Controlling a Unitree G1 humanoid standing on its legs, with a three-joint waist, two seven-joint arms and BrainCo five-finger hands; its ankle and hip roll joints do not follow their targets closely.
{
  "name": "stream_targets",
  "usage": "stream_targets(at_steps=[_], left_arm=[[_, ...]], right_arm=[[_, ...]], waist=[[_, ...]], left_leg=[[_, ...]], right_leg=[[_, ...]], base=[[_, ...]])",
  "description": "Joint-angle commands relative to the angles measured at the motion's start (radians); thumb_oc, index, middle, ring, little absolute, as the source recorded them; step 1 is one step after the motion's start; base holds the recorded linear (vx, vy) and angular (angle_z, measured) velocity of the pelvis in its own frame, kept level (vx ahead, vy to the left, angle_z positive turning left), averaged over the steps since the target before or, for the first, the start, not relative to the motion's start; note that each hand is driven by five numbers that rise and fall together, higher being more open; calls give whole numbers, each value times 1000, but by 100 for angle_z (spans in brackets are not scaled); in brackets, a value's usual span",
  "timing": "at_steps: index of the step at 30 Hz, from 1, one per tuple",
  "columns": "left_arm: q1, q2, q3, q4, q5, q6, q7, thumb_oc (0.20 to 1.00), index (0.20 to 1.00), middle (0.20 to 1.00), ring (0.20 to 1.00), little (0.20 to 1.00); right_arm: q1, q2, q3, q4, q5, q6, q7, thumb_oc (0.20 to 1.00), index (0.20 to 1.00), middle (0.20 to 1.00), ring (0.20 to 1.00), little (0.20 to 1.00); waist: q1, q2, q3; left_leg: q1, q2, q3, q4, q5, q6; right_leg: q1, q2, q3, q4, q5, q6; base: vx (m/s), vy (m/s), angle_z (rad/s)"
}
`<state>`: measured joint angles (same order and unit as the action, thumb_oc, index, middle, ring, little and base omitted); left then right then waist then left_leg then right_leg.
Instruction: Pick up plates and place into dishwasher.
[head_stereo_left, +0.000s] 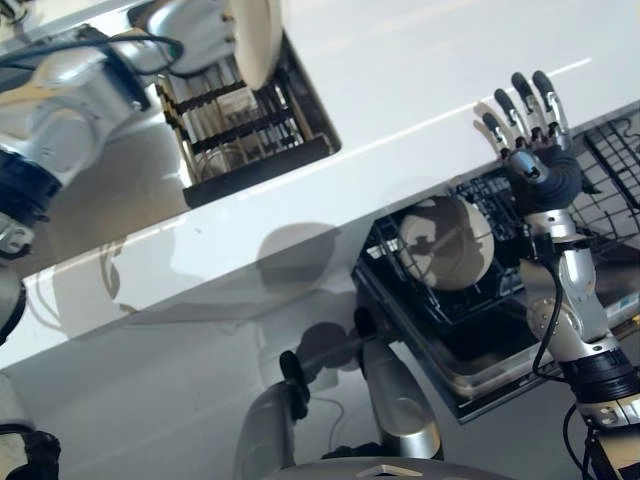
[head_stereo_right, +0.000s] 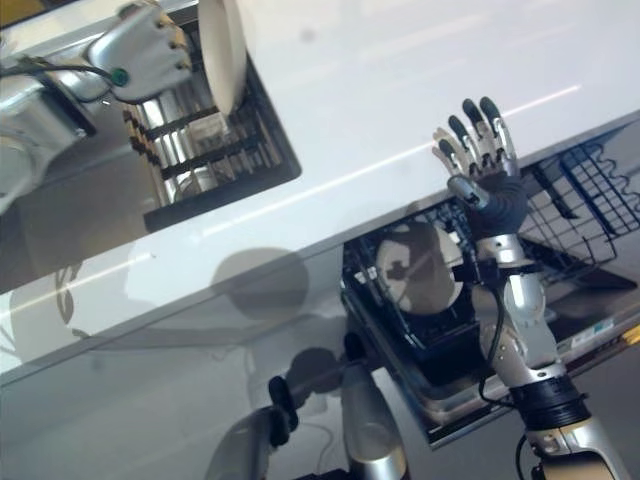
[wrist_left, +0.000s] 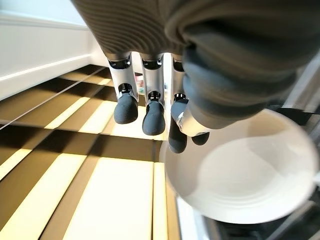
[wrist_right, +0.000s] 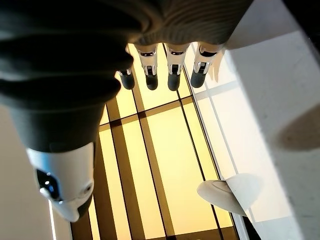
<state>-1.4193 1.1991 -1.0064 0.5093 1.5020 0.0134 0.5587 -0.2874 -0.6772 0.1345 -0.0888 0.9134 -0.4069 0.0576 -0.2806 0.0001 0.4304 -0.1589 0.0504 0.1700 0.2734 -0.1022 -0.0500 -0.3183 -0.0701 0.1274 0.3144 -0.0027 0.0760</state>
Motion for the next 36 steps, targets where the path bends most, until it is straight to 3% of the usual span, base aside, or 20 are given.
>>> stream_targets(at_steps=[1, 3, 13, 16, 19, 21, 24, 27, 30, 36], left_arm=[[-19, 91, 48, 13, -196, 39, 184, 774, 774, 774, 774, 774], [-25, 116, 48, 14, -269, 26, 222, 1000, 1000, 1000, 1000, 1000], [45, 135, 102, 37, -494, 13, 179, 1000, 1000, 1000, 1000, 1000], [113, 122, 148, 27, -706, 31, 229, 1000, 1000, 1000, 1000, 1000], [250, 85, 264, 23, -947, -48, 323, 1000, 1000, 1000, 1000, 1000], [349, 42, 353, 11, -1073, -131, 366, 1000, 1000, 1000, 1000, 1000], [495, -53, 524, -66, -1280, -264, 326, 1000, 1000, 1000, 1000, 1000], [637, -237, 732, -183, -1493, -354, 136, 1000, 1000, 1000, 1000, 1000], [738, -385, 851, -290, -1590, -378, -6, 1000, 1000, 1000, 1000, 1000], [850, -504, 892, -448, -1585, -341, -109, 1000, 1000, 1000, 1000, 1000]], right_arm=[[41, -38, -41, -1, 52, -11, 65, 1000, 1000, 1000, 1000, 1000], [49, -47, -38, -1, 59, -5, 73, 1000, 1000, 1000, 1000, 1000], [90, -53, 2, -38, 64, 34, 38, 1000, 1000, 1000, 1000, 1000], [110, -42, 17, -45, 50, 36, 16, 1000, 1000, 1000, 1000, 1000], [122, -18, 48, -32, 5, 26, -14, 1000, 1000, 1000, 1000, 1000], [122, 3, 78, -12, -48, 13, -41, 1000, 1000, 1000, 1000, 1000], [138, 29, 93, 11, -127, -7, -78, 1000, 1000, 1000, 1000, 1000], [133, 48, 88, 27, -197, -26, -129, 1000, 1000, 1000, 1000, 1000], [121, 81, 43, 42, -183, -1, -98, 1000, 1000, 1000, 1000, 1000], [60, 123, 34, 102, -137, 115, -43, 1000, 1000, 1000, 1000, 1000]], waist=[[2, 23, -83], [8, 25, -95], [24, 5, -179], [28, 3, -207], [34, -1, -229], [34, 1, -246], [37, 2, -268], [56, -5, -291], [74, -16, -310], [109, -31, -324]], left_leg=[[-58, 34, 5, -11, 44, -4], [-48, 36, 8, -10, 41, -4], [26, 44, 39, 6, 3, -2], [54, 42, 47, -7, -3, -1], [77, 39, 48, -8, -11, -4], [101, 38, 68, -20, -14, -5], [137, 36, 100, -59, -6, -1], [171, 23, 81, -110, 3, 5], [196, 7, 59, -148, 3, 13], [211, -32, 18, -145, -22, 41]], right_leg=[[21, -23, -32, -60, -13, 46], [34, -24, -30, -68, -13, 46], [114, -23, -12, -108, -20, 61], [140, -21, -7, -124, -22, 69], [168, -20, -1, -143, -19, 73], [195, -22, -3, -163, -17, 75], [227, -23, -17, -182, -18, 76], [254, -23, -22, -199, -17, 84], [272, -28, -36, -215, -15, 94], [278, -44, -40, -214, -1, 103]], base=[[82, 40, -22], [54, 18, -14], [81, -7, -4], [18, 0, -4], [-40, 53, -6], [-21, 78, 1], [-34, 77, 24], [-102, 56, 44], [-141, 10, 16], [-127, 60, 21]])
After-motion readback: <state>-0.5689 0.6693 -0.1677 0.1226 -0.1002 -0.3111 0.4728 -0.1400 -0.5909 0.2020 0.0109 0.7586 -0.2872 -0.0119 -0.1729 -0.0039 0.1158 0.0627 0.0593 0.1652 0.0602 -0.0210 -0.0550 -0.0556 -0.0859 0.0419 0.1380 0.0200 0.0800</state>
